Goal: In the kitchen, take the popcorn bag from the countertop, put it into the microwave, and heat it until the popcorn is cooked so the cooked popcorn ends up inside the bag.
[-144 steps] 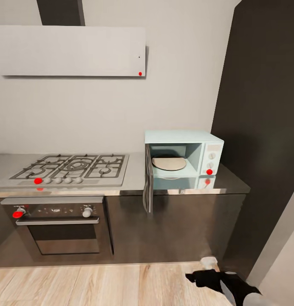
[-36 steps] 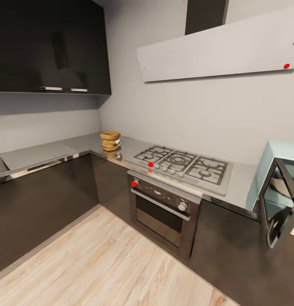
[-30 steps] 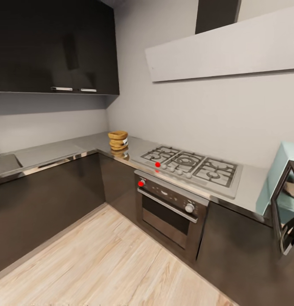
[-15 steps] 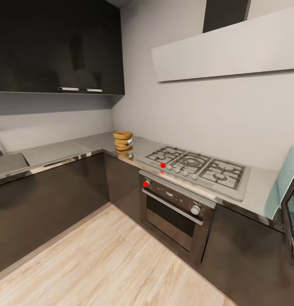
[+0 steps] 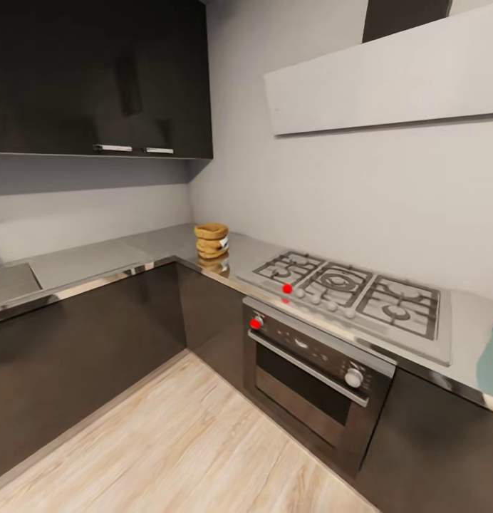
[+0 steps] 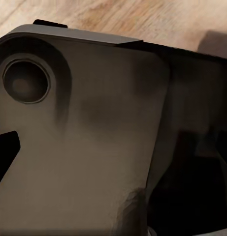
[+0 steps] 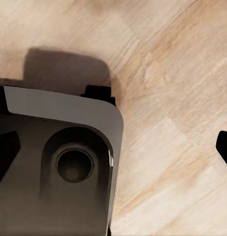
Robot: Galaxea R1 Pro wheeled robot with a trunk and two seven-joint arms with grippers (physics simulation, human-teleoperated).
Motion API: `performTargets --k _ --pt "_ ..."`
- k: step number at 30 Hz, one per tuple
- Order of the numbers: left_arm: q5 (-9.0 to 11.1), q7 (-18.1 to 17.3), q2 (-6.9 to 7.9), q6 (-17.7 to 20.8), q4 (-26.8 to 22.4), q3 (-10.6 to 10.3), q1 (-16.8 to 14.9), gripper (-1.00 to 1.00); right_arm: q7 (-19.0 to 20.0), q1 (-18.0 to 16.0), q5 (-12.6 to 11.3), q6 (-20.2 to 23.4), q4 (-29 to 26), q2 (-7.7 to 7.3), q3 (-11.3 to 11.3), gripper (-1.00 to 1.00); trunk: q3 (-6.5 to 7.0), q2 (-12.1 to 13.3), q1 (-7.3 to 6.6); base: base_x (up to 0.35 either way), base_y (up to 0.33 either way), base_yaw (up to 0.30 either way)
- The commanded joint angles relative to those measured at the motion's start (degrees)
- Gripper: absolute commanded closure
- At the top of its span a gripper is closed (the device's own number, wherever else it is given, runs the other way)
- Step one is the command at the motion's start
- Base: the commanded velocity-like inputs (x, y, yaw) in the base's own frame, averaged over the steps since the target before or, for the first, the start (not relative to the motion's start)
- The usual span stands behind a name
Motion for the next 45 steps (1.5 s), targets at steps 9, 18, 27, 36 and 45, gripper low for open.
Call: performTargets --k 9,18,27,36,45 --pt "0.3 -0.1 -0.02 0.0 -0.1 0.1 0.0 -1.00 0.1 -0.1 0.1 -0.4 0.2 0.11 -0.5 -1.00 -0.05 0.0 0.03 0.311 0.118 0.000" --pt "0.3 -0.1 -0.02 0.0 -0.1 0.1 0.0 -1.00 0.1 -0.1 0.1 -0.4 0.2 0.18 -0.5 -1.00 -0.05 0.0 0.03 0.311 0.143 0.000" --pt "0.3 -0.1 -0.02 0.0 -0.1 0.1 0.0 -1.00 0.1 -0.1 0.1 -0.4 0.2 0.12 -0.5 -1.00 -0.05 0.0 0.03 0.311 0.143 0.000" --pt "0.3 -0.1 -0.02 0.0 -0.1 0.1 0.0 -1.00 0.1 -0.1 0.1 -0.4 0.2 0.16 -0.5 -1.00 -0.05 0.0 0.03 0.310 0.143 0.000" --pt "0.3 -0.1 -0.02 -0.1 -0.1 0.2 0.0 -1.00 0.1 -0.1 0.1 -0.4 0.2 0.19 -0.5 -1.00 -0.05 0.0 0.03 0.310 0.143 0.000"
